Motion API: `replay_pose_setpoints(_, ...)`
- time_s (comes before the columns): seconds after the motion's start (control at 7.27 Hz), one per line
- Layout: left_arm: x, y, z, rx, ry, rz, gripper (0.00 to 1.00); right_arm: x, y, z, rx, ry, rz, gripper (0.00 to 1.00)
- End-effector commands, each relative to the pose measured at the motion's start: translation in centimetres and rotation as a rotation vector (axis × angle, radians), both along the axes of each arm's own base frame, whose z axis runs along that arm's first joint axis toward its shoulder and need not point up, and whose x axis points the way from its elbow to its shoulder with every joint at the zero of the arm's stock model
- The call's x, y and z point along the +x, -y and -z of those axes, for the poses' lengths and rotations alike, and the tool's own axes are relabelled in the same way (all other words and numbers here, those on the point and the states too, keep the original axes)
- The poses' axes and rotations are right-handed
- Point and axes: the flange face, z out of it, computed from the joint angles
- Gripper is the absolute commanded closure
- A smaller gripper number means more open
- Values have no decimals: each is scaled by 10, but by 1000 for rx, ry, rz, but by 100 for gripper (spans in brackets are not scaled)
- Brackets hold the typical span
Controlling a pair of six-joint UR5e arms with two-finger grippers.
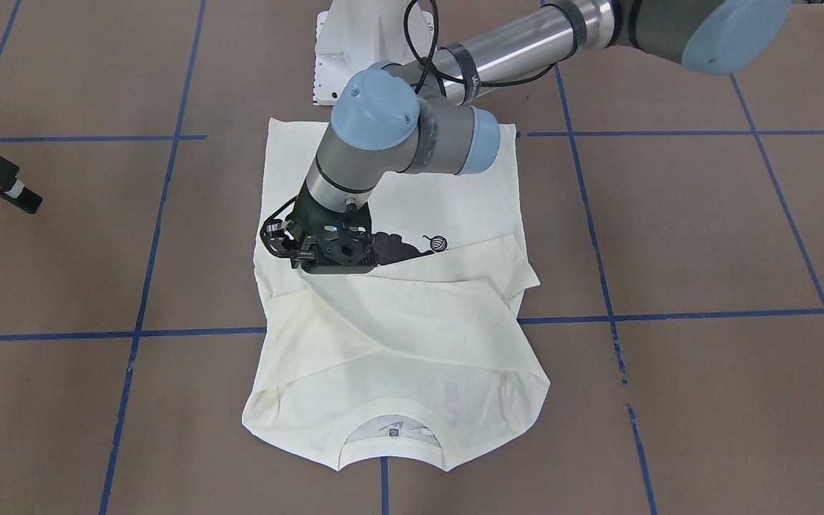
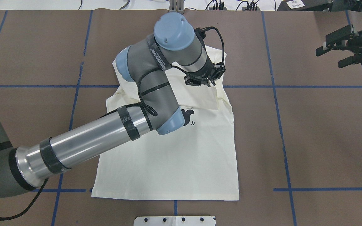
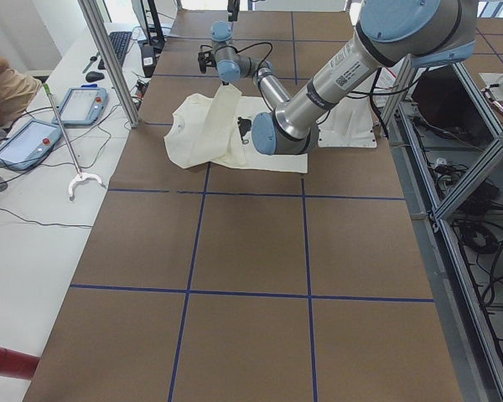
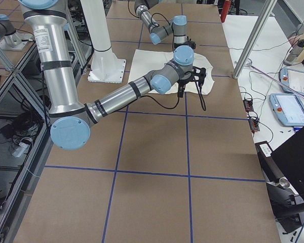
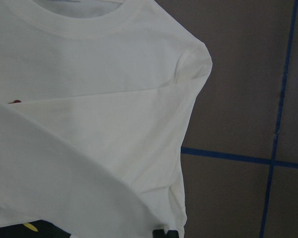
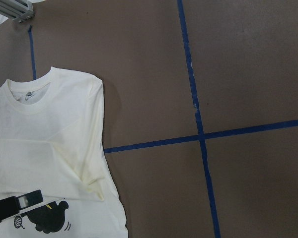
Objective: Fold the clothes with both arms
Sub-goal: 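Fold the held sleeve across the shirt with the left gripper while the right gripper withdraws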
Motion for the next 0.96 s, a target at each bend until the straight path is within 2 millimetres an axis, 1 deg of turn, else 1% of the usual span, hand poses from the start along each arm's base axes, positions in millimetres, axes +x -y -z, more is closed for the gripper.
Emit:
replay_pose_setpoints(0.0,17,-11,11,-3,-27,31,50,1,-2,3,-1,4,-5,0)
replay_pose_setpoints(0.14,3,-12,15,4,-40,34,20,-2,-1,4,1,2,-3,0)
replay_pose_setpoints(0.28,-39,-16,-2,-10,-48,22,20,-37,-5,16,-39,8,22,0)
replay_pose_setpoints(0.41,-113,-16,-45,-18,-51,32,20,-88,-5,47,-65,-16,-32,0)
replay_pose_setpoints(0.55,-164,-13,-80,22,-39,55,20,-159,-39,63,-109,-54,-86,0)
replay_pose_setpoints(0.69,-196,9,-109,45,28,82,21,-222,-88,79,-136,-64,-123,0)
replay_pose_setpoints(0.83,-220,-2,-135,144,72,52,21,-276,-143,82,-194,-70,-135,0)
